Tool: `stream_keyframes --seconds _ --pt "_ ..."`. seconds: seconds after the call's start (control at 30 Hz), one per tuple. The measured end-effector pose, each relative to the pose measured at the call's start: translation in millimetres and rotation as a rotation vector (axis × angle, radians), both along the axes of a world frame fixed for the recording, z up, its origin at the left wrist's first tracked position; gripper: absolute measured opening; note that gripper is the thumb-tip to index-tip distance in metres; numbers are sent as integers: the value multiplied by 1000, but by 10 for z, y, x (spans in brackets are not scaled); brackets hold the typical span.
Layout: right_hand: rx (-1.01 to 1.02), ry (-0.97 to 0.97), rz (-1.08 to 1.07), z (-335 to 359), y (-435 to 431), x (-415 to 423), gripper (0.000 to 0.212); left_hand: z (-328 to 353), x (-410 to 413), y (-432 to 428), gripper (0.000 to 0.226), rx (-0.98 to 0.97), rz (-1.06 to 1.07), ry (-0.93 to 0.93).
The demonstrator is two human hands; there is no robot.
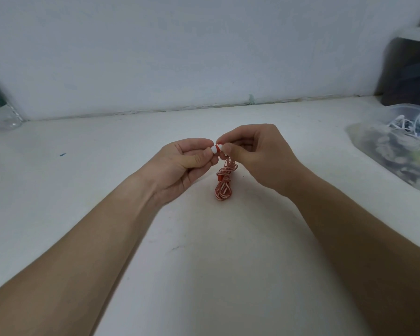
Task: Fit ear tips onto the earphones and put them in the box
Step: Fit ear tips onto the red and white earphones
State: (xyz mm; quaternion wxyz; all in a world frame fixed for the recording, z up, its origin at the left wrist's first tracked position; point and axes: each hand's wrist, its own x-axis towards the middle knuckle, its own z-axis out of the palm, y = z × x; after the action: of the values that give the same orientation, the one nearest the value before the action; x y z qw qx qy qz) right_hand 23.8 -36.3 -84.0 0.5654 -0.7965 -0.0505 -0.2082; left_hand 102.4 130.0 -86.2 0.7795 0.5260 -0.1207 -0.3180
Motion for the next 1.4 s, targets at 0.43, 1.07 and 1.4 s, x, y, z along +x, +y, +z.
stream_keyframes --seconds 0.43,1.07,1.4 --pt "-363 -29 -82 54 -39 10 12 -1 12 4 33 42 -14 -13" --pt "-17 -35 -135 -83 88 20 10 1 -13 -8 15 -35 25 28" --pt "32 -38 -123 -32 92 -6 16 -30 -6 -15 26 -63 29 27"
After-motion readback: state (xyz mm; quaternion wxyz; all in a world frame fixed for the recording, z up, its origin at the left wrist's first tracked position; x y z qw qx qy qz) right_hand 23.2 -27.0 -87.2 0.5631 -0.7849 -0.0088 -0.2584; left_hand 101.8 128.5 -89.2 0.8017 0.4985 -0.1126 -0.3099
